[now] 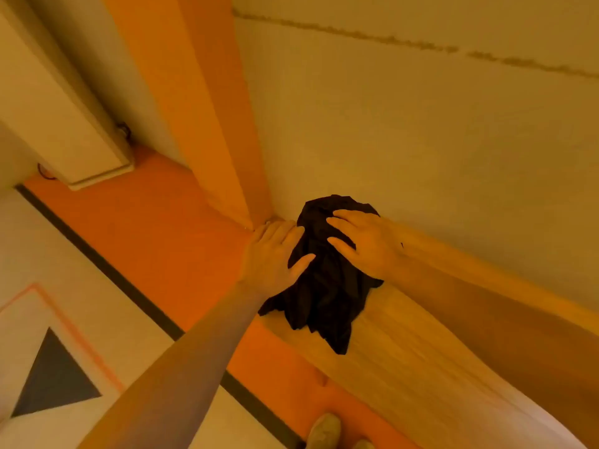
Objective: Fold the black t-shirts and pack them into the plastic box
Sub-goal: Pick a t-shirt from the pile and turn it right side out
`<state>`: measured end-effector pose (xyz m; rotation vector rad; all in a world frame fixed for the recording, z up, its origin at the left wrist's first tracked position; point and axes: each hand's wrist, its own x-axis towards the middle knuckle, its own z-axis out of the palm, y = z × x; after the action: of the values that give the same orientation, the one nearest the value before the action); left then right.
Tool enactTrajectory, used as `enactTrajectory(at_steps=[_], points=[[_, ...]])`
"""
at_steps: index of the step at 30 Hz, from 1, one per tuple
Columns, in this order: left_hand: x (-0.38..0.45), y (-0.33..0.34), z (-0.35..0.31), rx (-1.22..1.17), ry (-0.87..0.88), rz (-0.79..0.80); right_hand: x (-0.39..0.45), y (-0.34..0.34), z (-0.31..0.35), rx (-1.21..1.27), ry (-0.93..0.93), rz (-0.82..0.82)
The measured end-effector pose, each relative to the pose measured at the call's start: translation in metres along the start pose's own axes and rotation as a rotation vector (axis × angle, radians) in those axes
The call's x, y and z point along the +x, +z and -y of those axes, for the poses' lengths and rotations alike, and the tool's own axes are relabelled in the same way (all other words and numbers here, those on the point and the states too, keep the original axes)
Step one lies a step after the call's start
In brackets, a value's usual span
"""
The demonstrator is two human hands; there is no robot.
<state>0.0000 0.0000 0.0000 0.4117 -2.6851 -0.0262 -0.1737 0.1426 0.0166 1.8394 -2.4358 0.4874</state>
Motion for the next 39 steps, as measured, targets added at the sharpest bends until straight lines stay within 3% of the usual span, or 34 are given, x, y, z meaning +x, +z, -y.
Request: enactTrajectory(at_steps=[13, 20, 26, 30, 35, 39], points=[[-0.041, 0.054, -0.031, -0.06, 0.036, 0.183, -0.056, 0.062, 0.002, -0.125, 0.115, 0.004], [-0.044, 0.053, -0.031, -0.134, -0.11, -0.035, -0.069, 0.055, 0.0, 0.137, 0.324, -0.12], [-0.045, 0.035, -0.023, -0.205, -0.111, -0.17, -0.06, 0.031, 0.013, 0.474, 0.441, -0.264], [-0.046, 0.027, -0.033, -0.276, -0.13, -0.097, -0.053, 0.025, 0.024, 0.529, 0.421, -0.212], [-0.036, 0.022, -0.06, -0.297, -0.246, 0.096, -0.056, 0.025, 0.033, 0.525, 0.258, -0.092], [-0.023, 0.027, -0.072, -0.353, -0.361, 0.131, -0.059, 0.025, 0.036, 0.55, 0.238, -0.008]])
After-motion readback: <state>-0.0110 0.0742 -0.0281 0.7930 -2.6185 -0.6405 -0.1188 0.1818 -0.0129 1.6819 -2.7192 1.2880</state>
